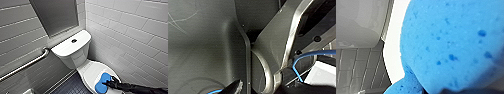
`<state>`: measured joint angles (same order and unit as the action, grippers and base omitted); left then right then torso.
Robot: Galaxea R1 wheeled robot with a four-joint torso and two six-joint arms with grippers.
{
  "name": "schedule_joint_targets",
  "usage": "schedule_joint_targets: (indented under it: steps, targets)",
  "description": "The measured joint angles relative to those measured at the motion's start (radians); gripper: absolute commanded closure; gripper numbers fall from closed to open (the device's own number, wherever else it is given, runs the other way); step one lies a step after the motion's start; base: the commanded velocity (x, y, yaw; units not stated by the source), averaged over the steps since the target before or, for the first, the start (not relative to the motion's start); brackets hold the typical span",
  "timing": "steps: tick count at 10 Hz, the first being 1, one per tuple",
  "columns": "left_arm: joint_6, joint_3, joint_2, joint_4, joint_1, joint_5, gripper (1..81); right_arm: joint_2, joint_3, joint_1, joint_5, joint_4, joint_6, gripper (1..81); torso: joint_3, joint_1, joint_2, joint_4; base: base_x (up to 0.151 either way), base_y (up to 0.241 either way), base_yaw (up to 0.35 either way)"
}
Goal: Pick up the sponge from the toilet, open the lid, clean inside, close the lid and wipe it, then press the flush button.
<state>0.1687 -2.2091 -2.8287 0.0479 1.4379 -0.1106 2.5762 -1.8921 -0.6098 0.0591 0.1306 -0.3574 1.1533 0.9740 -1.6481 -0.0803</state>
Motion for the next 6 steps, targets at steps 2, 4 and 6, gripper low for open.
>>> schedule_joint_targets:
  steps: [2,4,6]
  targets:
    - [0.000,0.000,0.001,0.000,0.000,0.000,1.0,-0.090,0.056,-0.062,-0.054,0.002,0.000,81.1,0.000,0.000,0.000,0.000,0.000,0.000,0.000]
    - [0.000,0.000,0.003,0.000,0.000,0.000,1.0,-0.187,0.127,-0.139,-0.128,0.002,-0.002,81.1,0.000,0.000,0.000,0.000,0.000,0.000,0.000]
    - [0.002,0.000,0.006,0.000,0.000,0.000,1.0,-0.288,0.190,-0.203,-0.162,0.001,-0.002,81.1,0.000,0.000,0.000,0.000,0.000,0.000,0.000]
